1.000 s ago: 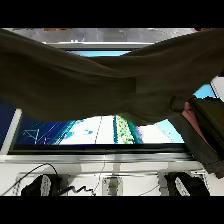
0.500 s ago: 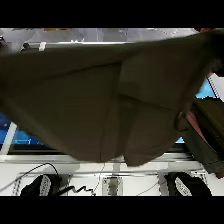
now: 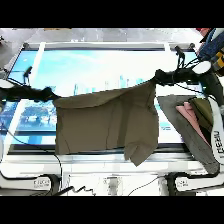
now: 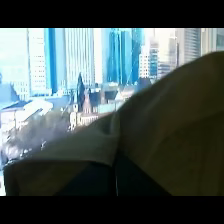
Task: Fold the clothes and pants, and hang the long-sleeved shirts on hangers.
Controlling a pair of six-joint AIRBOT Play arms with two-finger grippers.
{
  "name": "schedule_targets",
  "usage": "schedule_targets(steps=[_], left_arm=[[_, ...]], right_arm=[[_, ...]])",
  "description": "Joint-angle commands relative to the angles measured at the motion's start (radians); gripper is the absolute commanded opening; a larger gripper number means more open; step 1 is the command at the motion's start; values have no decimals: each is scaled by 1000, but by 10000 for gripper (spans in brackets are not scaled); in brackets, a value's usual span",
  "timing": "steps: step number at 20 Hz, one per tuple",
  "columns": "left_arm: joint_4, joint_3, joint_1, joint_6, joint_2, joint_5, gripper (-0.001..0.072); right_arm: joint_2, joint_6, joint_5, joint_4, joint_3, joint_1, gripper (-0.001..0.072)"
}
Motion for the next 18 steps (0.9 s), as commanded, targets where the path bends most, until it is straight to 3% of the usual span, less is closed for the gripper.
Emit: schedule_targets(steps=[1, 4, 7, 12, 15, 16, 17, 18], left_arm=[[-119, 2, -5, 21, -149, 89, 12], [-168, 42, 55, 20, -148, 70, 11], [-144, 103, 85, 21, -148, -112, 10], [95, 126, 82, 21, -150, -306, 11], [182, 125, 70, 21, -154, -336, 13], [180, 125, 69, 21, -154, -336, 62], [177, 125, 69, 21, -154, -332, 362], [178, 125, 69, 21, -154, -328, 700]], right_arm=[[-89, 5, -97, -12, 1, 1, 13], [-88, 5, -92, -26, 1, 0, 13], [-88, 2, 101, -98, 1, 0, 13], [-87, -7, 520, -275, -2, 0, 13], [-88, -8, 561, -280, -45, 1, 13], [-88, -27, 550, -281, -69, 2, 22], [-88, -51, 520, -287, -85, 1, 212], [-88, -54, 483, -304, -89, 0, 525]])
